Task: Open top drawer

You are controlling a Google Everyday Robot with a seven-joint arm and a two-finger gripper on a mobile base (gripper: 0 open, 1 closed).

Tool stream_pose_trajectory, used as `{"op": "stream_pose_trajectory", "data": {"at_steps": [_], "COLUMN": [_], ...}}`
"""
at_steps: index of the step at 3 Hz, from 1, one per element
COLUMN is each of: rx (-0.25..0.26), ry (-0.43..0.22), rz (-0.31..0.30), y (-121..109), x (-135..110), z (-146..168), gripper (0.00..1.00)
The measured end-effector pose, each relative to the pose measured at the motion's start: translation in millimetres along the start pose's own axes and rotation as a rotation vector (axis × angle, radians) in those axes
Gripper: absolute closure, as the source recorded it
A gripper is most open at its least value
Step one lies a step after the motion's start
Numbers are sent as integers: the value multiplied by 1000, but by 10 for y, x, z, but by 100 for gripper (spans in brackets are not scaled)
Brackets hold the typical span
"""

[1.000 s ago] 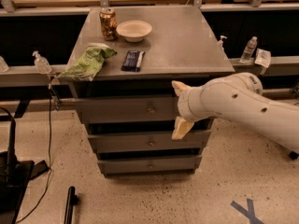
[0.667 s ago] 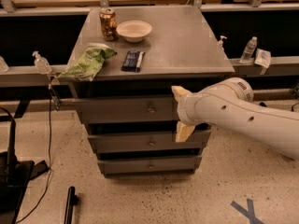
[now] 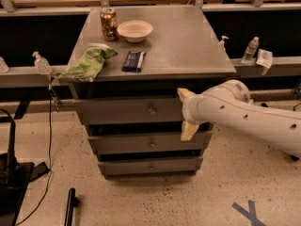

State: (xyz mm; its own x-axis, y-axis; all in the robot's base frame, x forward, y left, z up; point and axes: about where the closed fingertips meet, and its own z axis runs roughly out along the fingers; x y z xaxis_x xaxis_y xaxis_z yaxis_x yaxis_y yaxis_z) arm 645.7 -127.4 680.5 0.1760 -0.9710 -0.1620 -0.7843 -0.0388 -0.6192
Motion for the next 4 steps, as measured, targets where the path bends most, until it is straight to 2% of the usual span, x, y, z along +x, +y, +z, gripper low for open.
{"op": "stream_pose_trajectory", "data": {"at_steps": [1, 3, 4], "rx": [-10, -27, -65], "ry": [-60, -58, -45], "rz": [37, 80, 108], "y": [-125, -480, -468], "x": [25, 216, 301], "z": [117, 444, 589], "gripper": [0, 0, 18]}}
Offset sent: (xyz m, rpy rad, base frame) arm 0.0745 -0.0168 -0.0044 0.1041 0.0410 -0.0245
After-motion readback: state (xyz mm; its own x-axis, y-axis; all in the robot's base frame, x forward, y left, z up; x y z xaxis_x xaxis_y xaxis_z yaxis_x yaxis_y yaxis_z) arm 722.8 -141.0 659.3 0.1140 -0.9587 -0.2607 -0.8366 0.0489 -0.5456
